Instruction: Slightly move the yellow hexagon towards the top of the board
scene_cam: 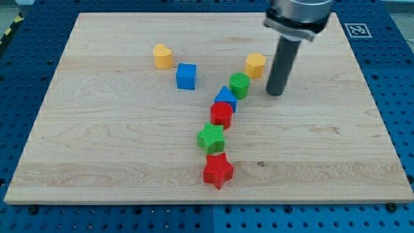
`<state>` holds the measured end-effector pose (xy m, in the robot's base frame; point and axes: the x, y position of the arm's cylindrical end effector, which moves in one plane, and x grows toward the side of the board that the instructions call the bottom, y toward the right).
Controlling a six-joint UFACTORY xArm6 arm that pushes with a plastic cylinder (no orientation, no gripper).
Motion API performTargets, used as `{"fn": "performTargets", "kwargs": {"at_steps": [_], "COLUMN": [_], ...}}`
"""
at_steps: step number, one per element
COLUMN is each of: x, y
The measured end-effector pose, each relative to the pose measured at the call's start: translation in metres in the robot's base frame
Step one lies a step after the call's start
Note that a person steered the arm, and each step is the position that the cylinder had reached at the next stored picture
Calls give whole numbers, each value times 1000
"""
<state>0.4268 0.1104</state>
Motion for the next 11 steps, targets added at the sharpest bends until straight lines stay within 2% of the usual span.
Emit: {"fn": "performTargets", "kwargs": {"at_steps": [11], "x": [-35], "y": [-17]}}
